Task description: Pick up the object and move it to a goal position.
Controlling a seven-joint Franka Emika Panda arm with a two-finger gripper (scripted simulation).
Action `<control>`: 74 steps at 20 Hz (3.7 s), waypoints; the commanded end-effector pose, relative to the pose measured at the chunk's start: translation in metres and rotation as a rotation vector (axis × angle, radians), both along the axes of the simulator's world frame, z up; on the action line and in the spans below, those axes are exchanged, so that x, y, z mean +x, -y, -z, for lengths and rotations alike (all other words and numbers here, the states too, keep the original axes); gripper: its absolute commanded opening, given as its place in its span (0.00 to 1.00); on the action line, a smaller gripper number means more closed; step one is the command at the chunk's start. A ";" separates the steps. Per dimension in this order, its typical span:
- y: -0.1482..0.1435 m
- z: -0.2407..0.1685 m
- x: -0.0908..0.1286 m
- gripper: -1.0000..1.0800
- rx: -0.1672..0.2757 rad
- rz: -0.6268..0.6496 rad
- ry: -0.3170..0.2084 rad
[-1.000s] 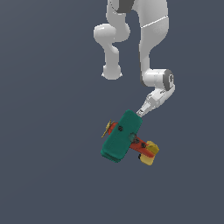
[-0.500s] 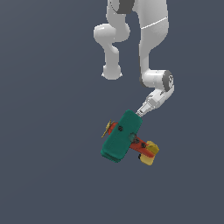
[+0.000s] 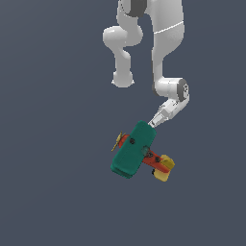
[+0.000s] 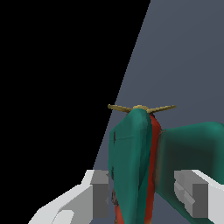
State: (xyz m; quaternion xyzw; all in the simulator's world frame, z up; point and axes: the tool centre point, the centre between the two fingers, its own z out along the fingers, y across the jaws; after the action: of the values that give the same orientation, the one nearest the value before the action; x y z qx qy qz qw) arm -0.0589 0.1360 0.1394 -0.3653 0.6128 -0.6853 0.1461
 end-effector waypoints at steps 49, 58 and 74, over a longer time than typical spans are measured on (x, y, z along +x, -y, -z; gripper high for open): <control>0.026 -0.137 -0.033 0.00 0.005 0.006 -0.010; 0.022 -0.210 -0.059 0.00 0.004 0.005 -0.009; 0.018 -0.252 -0.073 0.00 0.001 0.001 -0.005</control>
State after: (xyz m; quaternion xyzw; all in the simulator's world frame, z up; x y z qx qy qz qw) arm -0.1324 0.1183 0.3889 -0.3683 0.6136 -0.6838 0.1428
